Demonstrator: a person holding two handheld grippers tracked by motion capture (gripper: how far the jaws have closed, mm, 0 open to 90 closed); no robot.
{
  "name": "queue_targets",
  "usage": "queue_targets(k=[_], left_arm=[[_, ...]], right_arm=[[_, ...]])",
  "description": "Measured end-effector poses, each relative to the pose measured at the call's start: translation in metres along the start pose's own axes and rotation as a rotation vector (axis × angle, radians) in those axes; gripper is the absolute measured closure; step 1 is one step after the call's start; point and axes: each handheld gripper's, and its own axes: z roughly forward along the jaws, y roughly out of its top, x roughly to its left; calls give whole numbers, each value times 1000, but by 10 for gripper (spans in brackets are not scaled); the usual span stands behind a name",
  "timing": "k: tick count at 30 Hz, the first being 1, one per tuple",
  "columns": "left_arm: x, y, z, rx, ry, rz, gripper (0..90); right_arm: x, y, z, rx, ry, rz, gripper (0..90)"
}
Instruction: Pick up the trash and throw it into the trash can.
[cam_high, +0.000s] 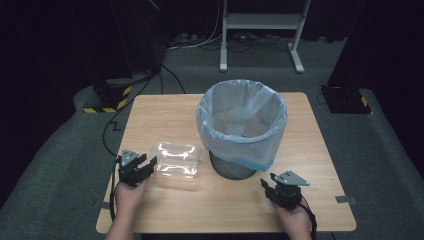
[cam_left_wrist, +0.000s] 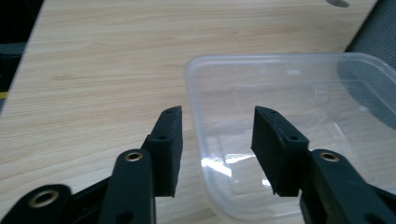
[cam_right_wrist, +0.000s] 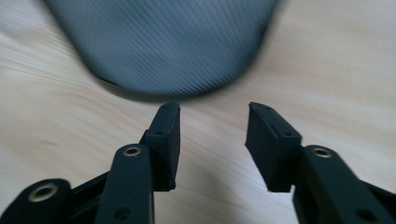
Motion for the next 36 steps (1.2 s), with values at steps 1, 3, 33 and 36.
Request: queue_targets(k=[1, 3, 33, 36], left_arm=[[0, 0, 0, 0, 0, 0, 543], [-5, -2, 0, -8, -22, -1, 552], [-5, -17, 8, -11, -8, 27, 758], [-8, -20, 22, 24, -57, 62, 812]], right_arm=[[6, 3, -3, -21, 14, -16, 560], [17, 6, -7, -48, 40, -34, 569], [113, 31, 48, -59, 273, -121, 702], [116, 35, 53, -54, 273, -126, 710]])
